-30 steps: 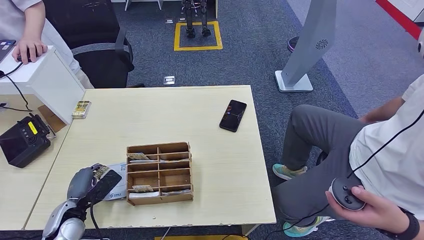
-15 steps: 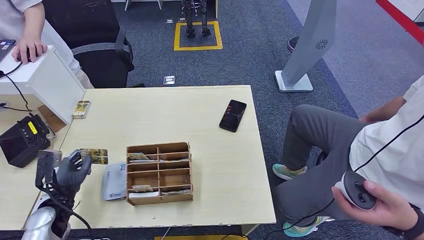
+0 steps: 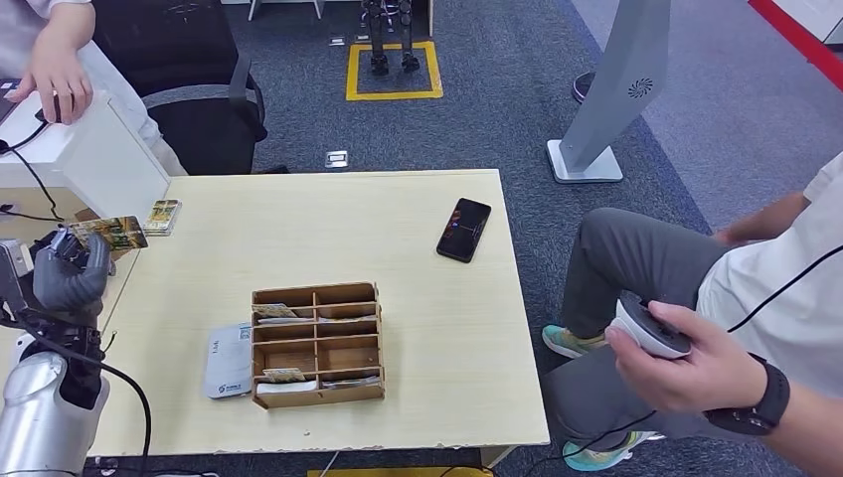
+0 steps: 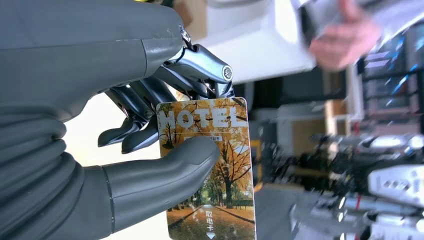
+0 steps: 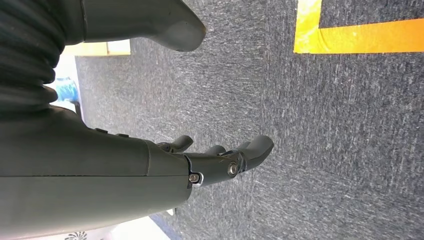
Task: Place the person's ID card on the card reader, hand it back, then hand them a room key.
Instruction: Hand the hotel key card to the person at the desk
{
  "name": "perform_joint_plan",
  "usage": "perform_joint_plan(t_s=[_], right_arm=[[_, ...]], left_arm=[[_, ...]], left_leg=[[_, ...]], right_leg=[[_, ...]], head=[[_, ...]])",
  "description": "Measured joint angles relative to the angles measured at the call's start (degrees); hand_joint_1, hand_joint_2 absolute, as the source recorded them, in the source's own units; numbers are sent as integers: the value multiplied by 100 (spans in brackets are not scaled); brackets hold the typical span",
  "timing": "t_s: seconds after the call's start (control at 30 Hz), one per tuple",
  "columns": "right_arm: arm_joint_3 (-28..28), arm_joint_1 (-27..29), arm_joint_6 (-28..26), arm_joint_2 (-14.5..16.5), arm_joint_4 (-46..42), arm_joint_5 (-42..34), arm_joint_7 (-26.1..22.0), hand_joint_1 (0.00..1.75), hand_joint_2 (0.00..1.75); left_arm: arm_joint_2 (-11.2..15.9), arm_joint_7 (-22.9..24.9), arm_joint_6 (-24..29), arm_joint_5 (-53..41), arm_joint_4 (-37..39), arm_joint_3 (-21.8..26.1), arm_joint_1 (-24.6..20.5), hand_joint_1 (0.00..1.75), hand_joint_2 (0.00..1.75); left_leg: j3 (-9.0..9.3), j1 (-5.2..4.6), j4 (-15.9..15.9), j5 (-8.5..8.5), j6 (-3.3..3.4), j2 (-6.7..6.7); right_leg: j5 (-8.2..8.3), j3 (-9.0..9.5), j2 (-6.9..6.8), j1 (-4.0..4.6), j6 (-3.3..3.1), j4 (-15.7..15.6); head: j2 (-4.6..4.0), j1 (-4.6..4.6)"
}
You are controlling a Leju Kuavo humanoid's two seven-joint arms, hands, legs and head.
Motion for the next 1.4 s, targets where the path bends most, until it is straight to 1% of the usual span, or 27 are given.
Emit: perform_joint_plan(t_s=[0.17,0.27,0.47,0.53,0.63,0.97,1.1,1.2,1.4], right_arm=[[111,-26,11,-26,12,0,-4,0,175],[201,-30,27,-42,25,0,-13,0,175],[471,-81,68,-93,34,0,-38,0,175],[568,-84,91,-113,38,0,-42,0,175],[665,-85,101,-132,48,0,-42,0,175],[897,-83,119,-165,85,0,8,0,175],[988,-79,129,-175,103,0,34,0,175],[1022,-79,136,-185,118,0,15,0,175],[1051,-79,125,-189,129,-1,5,0,175]], left_arm=[[5,-280,369,-518,76,-1,-440,175,175],[5,-437,885,-1309,205,-4,-694,175,175],[12,-558,1914,-3037,835,-67,-1471,175,175],[28,-588,2137,-3372,1008,-98,-1653,175,175],[56,-605,2196,-3465,1198,-131,-1811,175,175],[87,-708,2266,-3836,1593,-153,-2021,175,175],[133,-907,2200,-3848,1733,-152,-2082,0,175],[146,-989,2075,-3780,1767,-151,-2073,0,175],[147,-818,2131,-3876,1812,-150,-2077,0,175]], left_leg=[[0,0,0,0,0,-1],[0,0,1,2,1,1],[-1,0,1,5,5,1],[-1,-1,1,5,4,3],[-1,-1,1,5,4,4],[-1,-1,1,5,4,3],[-2,-1,1,5,4,3],[-3,-1,1,5,4,3],[-3,-1,1,5,4,3]], right_leg=[[1,0,0,0,0,0],[2,-3,3,0,-2,0],[4,-2,2,0,-1,1],[5,-2,5,0,-1,1],[4,-3,5,-1,-1,1],[4,-3,4,0,-1,1],[4,-3,5,0,-1,1],[4,-3,4,0,-1,1],[4,-3,3,0,-1,1]], head=[[0,0],[0,-1],[0,0],[0,0],[0,0],[0,1],[0,1],[0,0],[0,1]])
